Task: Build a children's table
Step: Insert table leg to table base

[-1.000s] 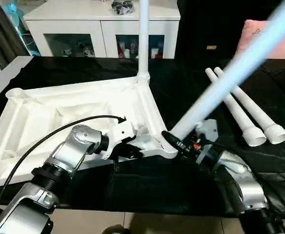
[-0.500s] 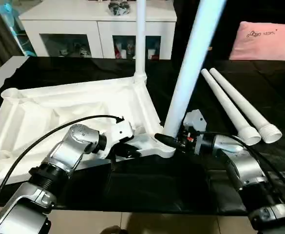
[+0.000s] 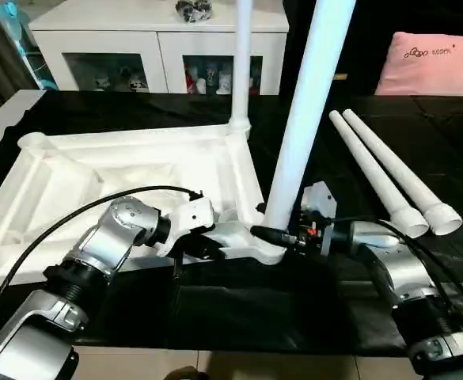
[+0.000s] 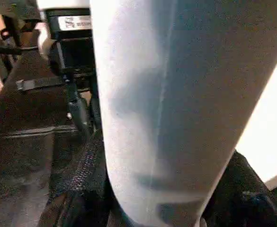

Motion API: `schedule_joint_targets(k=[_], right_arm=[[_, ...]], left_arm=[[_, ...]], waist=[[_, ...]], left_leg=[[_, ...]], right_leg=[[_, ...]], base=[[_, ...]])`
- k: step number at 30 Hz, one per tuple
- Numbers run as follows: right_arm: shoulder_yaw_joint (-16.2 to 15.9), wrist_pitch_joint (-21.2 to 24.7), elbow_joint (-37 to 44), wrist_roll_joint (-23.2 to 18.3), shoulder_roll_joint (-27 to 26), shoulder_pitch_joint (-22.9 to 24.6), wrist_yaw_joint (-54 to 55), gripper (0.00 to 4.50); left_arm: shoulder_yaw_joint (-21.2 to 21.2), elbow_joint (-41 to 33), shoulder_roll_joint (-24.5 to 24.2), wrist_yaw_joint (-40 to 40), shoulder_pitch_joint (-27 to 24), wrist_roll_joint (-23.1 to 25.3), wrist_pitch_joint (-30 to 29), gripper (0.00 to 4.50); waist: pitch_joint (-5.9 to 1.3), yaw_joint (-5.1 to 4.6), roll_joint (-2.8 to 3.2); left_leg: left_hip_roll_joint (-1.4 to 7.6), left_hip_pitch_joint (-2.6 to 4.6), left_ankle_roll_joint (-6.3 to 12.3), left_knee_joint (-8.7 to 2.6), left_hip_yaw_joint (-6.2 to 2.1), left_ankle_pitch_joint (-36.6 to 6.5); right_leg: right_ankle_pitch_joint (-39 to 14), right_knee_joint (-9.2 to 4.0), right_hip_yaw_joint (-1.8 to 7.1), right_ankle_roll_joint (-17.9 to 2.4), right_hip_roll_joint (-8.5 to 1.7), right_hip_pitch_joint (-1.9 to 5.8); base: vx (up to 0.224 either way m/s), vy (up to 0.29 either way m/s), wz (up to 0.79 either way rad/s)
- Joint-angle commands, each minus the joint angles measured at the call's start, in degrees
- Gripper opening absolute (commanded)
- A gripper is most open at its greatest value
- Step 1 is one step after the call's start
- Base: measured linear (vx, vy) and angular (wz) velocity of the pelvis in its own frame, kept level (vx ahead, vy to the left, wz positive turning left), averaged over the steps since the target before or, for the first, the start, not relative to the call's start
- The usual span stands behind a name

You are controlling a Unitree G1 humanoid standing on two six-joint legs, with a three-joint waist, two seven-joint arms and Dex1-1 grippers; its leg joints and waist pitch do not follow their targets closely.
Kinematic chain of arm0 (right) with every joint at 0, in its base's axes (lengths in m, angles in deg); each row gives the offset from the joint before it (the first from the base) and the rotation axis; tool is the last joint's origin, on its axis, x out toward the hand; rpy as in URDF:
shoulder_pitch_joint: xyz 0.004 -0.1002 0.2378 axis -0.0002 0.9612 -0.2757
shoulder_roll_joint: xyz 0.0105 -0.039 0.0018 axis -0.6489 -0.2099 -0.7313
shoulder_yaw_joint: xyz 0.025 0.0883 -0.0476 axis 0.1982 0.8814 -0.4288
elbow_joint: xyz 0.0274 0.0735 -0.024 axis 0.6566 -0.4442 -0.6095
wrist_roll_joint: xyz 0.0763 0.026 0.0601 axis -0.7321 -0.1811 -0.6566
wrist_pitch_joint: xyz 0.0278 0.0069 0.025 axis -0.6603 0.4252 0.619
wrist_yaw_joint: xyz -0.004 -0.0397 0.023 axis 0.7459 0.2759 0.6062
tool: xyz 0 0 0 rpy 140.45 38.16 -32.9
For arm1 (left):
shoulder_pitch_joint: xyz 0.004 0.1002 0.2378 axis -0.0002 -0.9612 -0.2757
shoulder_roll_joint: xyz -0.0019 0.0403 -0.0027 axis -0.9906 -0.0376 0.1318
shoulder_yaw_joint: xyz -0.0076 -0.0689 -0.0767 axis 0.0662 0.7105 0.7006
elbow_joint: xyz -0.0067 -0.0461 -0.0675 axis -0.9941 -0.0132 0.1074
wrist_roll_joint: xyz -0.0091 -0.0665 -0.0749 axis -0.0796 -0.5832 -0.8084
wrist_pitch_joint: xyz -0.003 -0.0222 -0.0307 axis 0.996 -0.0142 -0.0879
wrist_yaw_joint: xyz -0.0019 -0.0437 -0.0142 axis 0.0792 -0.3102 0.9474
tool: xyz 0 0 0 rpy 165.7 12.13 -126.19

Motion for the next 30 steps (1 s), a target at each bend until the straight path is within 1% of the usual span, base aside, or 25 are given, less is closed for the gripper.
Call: schedule_joint_targets(k=[1, 5, 6, 9, 11, 12, 14, 15, 16, 17, 18, 19, 20, 21, 22, 23, 24, 25, 26, 27, 28, 29, 30], right_arm=[[-6.0, 2.5, -3.7, 3.2, -0.1, 3.9, -2.6, 1.96], [-6.0, 2.6, -3.5, 3.3, -0.4, 3.8, -2.6, 1.96], [-6.0, 2.6, -3.6, 3.2, -0.8, 3.6, -2.3, 1.96], [-5.8, 2.7, -3.5, 3.4, -1.4, 3.7, -1.8, 1.96], [-5.6, 2.8, -3.6, 3.6, -1.7, 3.8, -1.2, 1.96], [-4.9, 2.5, -4.8, 4.3, -2.5, 3.3, 1.8, 1.96], [-3.9, 2.8, -6.5, 5.2, -3.3, 2.5, 5.5, 1.96], [-2.7, 2.6, -9.4, 6.8, -4.5, 0.8, 11.4, 1.96], [-2.2, 2.4, -10.6, 7.3, -5.1, 0.1, 13.7, 1.96], [-1.6, 2.2, -11.9, 7.7, -5.8, -0.6, 16.2, 1.96], [0.5, 2.3, -15.6, 8.0, -8.0, -3.1, 23.5, 1.96], [0.5, 2.3, -15.6, 8.0, -8.0, -3.1, 23.5, 1.96], [1.7, 2.7, -17.4, 7.8, -9.3, -4.4, 27.2, 1.96], [2.9, 3.4, -19.3, 7.5, -10.5, -5.8, 30.9, 1.96], [3.9, 4.0, -20.7, 7.1, -11.5, -6.8, 33.7, 1.96], [4.5, 4.2, -23.1, 7.2, -12.7, -8.4, 37.8, 1.96], [4.9, 4.0, -25.4, 7.7, -13.7, -9.9, 41.3, 1.96], [5.0, 3.7, -26.8, 8.1, -14.3, -10.8, 43.3, 1.96], [5.0, 3.7, -26.8, 8.1, -14.3, -10.8, 43.3, 1.96], [6.2, 3.7, -29.6, 7.4, -16.2, -12.8, 46.1, 1.96], [6.4, 3.8, -30.8, 7.3, -17.0, -13.6, 47.1, 1.96], [6.4, 3.8, -31.8, 7.5, -17.6, -14.3, 47.8, 1.96], [6.3, 3.9, -32.3, 7.8, -17.9, -14.6, 48.2, 1.96]], left_arm=[[-1.0, -0.9, 0.3, 2.0, 3.2, 0.7, 2.4, 0.00], [-1.2, 0.9, 0.3, 1.9, 4.2, 1.1, 3.0, 0.00], [-0.8, 1.8, 0.3, 1.6, 4.5, 1.4, 3.1, 0.00], [0.0, 2.6, 0.4, 1.0, 4.7, 1.3, 2.6, 0.00], [0.5, 3.0, 0.6, 0.6, 4.8, 1.1, 2.2, 0.00], [1.6, 3.1, 0.8, -0.6, 4.7, 0.4, 0.8, 0.00], [2.9, 2.9, 1.1, -2.1, 4.6, -0.3, -0.9, 0.00], [4.6, 2.1, 1.6, -5.1, 4.4, -0.9, -3.6, 0.00], [5.3, 1.6, 2.0, -6.4, 4.3, -1.1, -4.9, 0.00], [6.1, 1.0, 2.4, -7.9, 4.1, -1.3, -6.4, 0.00], [8.3, -1.4, 3.9, -12.5, 3.7, -1.7, -11.0, 0.00], [8.3, -1.4, 3.9, -12.5, 3.7, -1.7, -11.0, 0.00], [9.3, -2.7, 4.7, -14.8, 3.4, -1.9, -13.3, 0.00], [10.3, -4.5, 5.7, -16.9, 2.9, -2.0, -15.7, 0.00], [11.1, -6.0, 6.4, -18.5, 2.4, -2.1, -17.4, 0.00], [11.6, -8.4, 7.6, -20.1, 1.6, -2.1, -19.2, 0.00], [12.3, -10.5, 9.0, -22.5, 1.0, -2.0, -21.2, 0.00], [12.6, -11.7, 9.9, -23.9, 0.8, -2.0, -22.3, 0.00], [12.6, -11.7, 9.9, -23.9, 0.8, -2.0, -22.3, 0.00], [12.8, -14.2, 12.0, -26.0, 0.2, -2.2, -24.5, 0.00], [12.5, -15.1, 13.0, -26.6, 0.0, -2.3, -25.2, 0.00], [12.0, -15.8, 13.7, -27.0, -0.2, -2.2, -25.7, 0.00], [11.5, -16.0, 13.9, -27.0, -0.3, -2.0, -25.6, 0.00]], waist=[[-3.26, -0.06, 0.91], [-3.14, 0.08, 0.86], [-3.11, 0.10, 0.77], [-3.14, 0.13, 0.92], [-3.12, 0.12, 0.89], [-3.09, 0.07, 0.82], [-2.86, -0.18, 0.85], [-2.68, -0.44, 0.83], [-2.37, -0.75, 0.61], [-2.23, -0.99, 0.62], [-2.19, -1.19, 0.52], [-2.29, -1.55, 0.51], [-2.25, -1.93, 0.53], [-2.43, -2.15, 0.66], [-2.49, -2.63, 0.68], [-2.44, -2.76, 0.30], [-2.60, -3.00, 0.19], [-2.69, -3.09, 0.21], [-2.69, -3.09, 0.21], [-2.85, -3.01, 0.01], [-2.88, -3.01, -0.26], [-3.18, -2.95, 0.04], [-3.31, -2.86, 0.12]], left_leg=[[6.75, 1.79, 0.21, -5.14, -2.95, -17.0], [6.79, 1.84, -0.40, -5.22, -3.00, -18.1], [6.84, 1.88, -0.66, -5.29, -3.03, -18.6], [6.82, 1.89, -1.04, -5.35, -3.03, -18.8], [6.88, 1.94, -1.04, -5.37, -3.06, -18.8], [6.84, 1.92, -1.04, -5.40, -3.02, -18.8], [6.75, 1.95, -1.75, -5.54, -3.08, -20.4], [6.64, 2.13, -2.67, -5.61, -3.19, -22.2], [6.54, 2.15, -3.40, -5.61, -3.37, -24.0], [6.50, 1.97, -3.90, -5.66, -3.56, -24.6], [6.51, 1.82, -4.44, -5.68, -3.93, -25.3], [6.61, 1.76, -5.06, -5.81, -4.21, -25.2], [6.60, 1.65, -5.38, -6.07, -4.30, -25.8], [6.70, 1.75, -5.80, -6.14, -4.30, -25.9], [6.62, 1.59, -5.74, -6.21, -4.25, -25.6], [6.49, 1.45, -5.26, -6.21, -4.09, -25.0], [6.31, 1.23, -4.45, -6.08, -3.82, -22.8], [6.22, 1.21, -3.60, -5.78, -3.58, -20.7], [6.22, 1.21, -3.60, -5.78, -3.58, -20.7], [6.06, 1.08, -1.55, -5.22, -3.23, -17.4], [6.05, 0.88, -0.83, -5.17, -3.15, -15.8], [6.03, 0.63, 1.01, -4.92, -3.05, -11.4], [6.08, 0.82, 1.51, -4.79, -3.00, -10.4]], right_leg=[[-1.2, -3.76, 3.60, -16.4, -6.82, 1.34], [-3.8, -4.01, 3.69, -16.3, -7.02, 1.34], [-4.6, -4.05, 3.67, -16.1, -6.96, 1.28], [-4.9, -4.04, 3.73, -16.1, -7.03, 1.24], [-4.7, -4.04, 3.74, -16.1, -7.02, 1.20], [-4.7, -4.05, 3.74, -16.1, -6.97, 1.17], [-7.5, -4.23, 3.84, -16.1, -7.19, 1.03], [-11.3, -4.52, 3.88, -15.6, -7.24, 0.85], [-16.1, -4.87, 4.05, -15.0, -7.47, 0.62], [-18.6, -4.96, 4.05, -14.4, -7.68, 0.74], [-23.4, -5.34, 4.04, -12.8, -8.04, 0.80], [-24.2, -5.21, 4.05, -12.2, -7.91, 0.54], [-23.5, -5.26, 3.91, -11.8, -7.55, 0.47], [-21.8, -5.02, 3.94, -12.2, -7.51, 0.47], [-18.8, -4.87, 3.88, -12.6, -7.22, 0.52], [-17.6, -4.97, 3.86, -12.8, -7.10, 0.53], [-14.5, -4.84, 3.89, -13.5, -7.13, 0.65], [-12.7, -4.82, 3.90, -14.0, -7.20, 0.70], [-12.7, -4.82, 3.90, -14.0, -7.20, 0.70], [-10.6, -4.92, 4.12, -14.4, -7.44, 0.95], [-9.5, -4.91, 4.05, -14.6, -7.40, 1.15], [-4.7, -4.41, 3.75, -15.0, -6.99, 1.29], [-3.0, -4.28, 3.68, -15.0, -6.81, 1.20]], base=[[0.000, 0.000, 0.00], [0.000, 0.000, 0.00], [0.000, 0.000, 0.00], [0.000, 0.000, 0.00], [0.000, 0.000, 0.00], [0.000, 0.000, 0.00], [0.000, 0.000, 0.00], [0.000, 0.000, 0.00], [0.000, 0.000, 0.00], [0.000, 0.000, 0.00], [0.000, 0.000, 0.00], [0.000, 0.000, 0.00], [0.000, 0.000, 0.00], [0.000, 0.000, 0.00], [0.000, 0.000, 0.00], [0.000, 0.000, 0.00], [0.000, 0.000, 0.00], [0.000, 0.000, 0.00], [0.000, 0.000, 0.00], [0.000, 0.000, 0.00], [0.000, 0.000, 0.00], [0.000, 0.000, 0.00], [0.000, 0.000, 0.00]])
